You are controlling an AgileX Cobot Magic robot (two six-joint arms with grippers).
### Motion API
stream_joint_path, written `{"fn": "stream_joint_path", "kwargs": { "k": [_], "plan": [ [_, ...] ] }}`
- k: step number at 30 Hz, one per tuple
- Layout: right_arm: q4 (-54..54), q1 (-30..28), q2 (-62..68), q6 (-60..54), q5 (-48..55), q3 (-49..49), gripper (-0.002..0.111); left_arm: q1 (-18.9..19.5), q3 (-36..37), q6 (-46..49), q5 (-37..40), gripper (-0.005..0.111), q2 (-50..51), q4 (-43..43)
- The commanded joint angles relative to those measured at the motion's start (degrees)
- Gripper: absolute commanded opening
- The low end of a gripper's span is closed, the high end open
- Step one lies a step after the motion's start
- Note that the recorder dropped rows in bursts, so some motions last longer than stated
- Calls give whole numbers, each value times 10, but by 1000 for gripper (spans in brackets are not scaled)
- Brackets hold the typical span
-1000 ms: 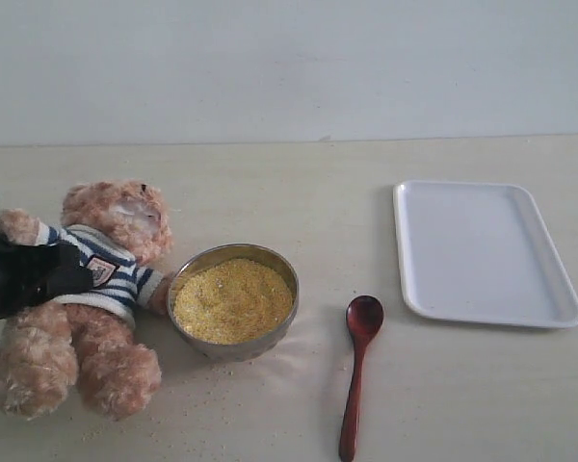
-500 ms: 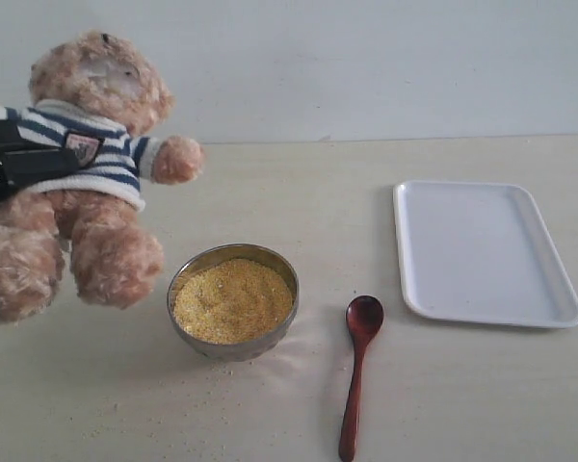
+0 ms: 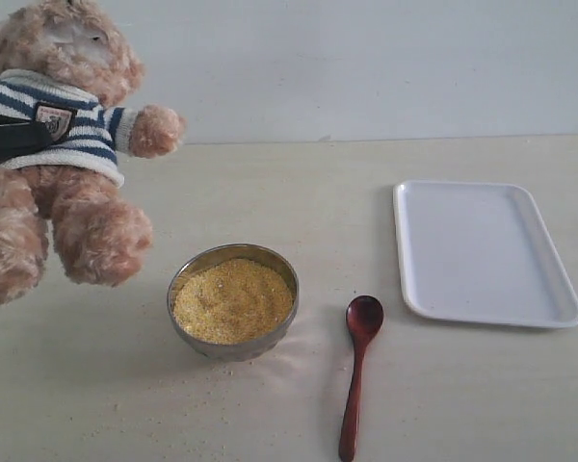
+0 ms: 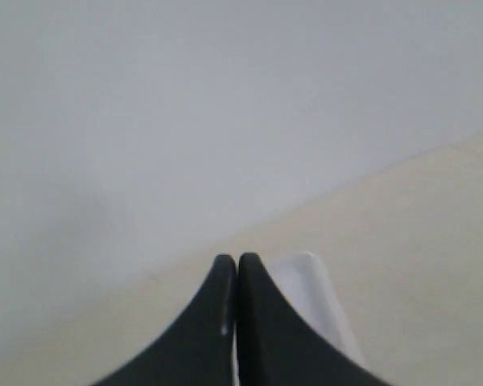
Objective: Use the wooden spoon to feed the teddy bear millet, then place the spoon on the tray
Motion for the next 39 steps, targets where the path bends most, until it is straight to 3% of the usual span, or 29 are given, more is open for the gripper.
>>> {"fn": "stream_joint_path", "kwargs": {
  "k": [1,6,9,12,16,17,18,19,21,24,25,29,32,33,35,39],
  "plan": [
    [199,0,-3,140,-81,-1,0,2,2,-8,0,5,-6,-13],
    [202,0,-3,147,-137,-1,0,2,2,-8,1,5,-6,-13],
    [138,1,-3,214,-260,-1,0,2,2,-8,0,5,-6,-13],
    [-104,1,28,311,-290,-68,0,2,2,-8,0,5,-6,-13],
    [-580,1,171,526,-266,-193,0,2,2,-2,0,5,-6,-13],
    [-766,1,265,635,-208,-234,0,2,2,10,0,5,-6,-13],
    [-839,1,319,708,-168,-250,0,2,2,18,0,5,-6,-13],
    [-957,1,423,869,-124,-270,0,2,2,26,0,5,-6,-13],
    [-1063,1,515,997,-160,-284,0,2,2,26,0,5,-6,-13],
    [-1063,7,662,996,-303,-293,0,2,2,26,0,5,-6,-13],
    [-1063,18,686,992,-291,-293,0,2,2,26,0,5,-6,-13],
    [-1063,135,758,928,-35,-293,0,2,2,26,0,5,-6,-13],
    [-1063,272,758,865,289,-293,0,2,2,22,0,5,-6,-13],
    [-1057,303,758,847,408,-293,0,2,2,22,0,5,-6,-13],
    [-1021,337,759,826,544,-293,0,2,2,22,0,5,-6,-13],
    [-935,342,759,715,588,-293,0,2,2,22,0,5,-6,-13]
  ]
}}
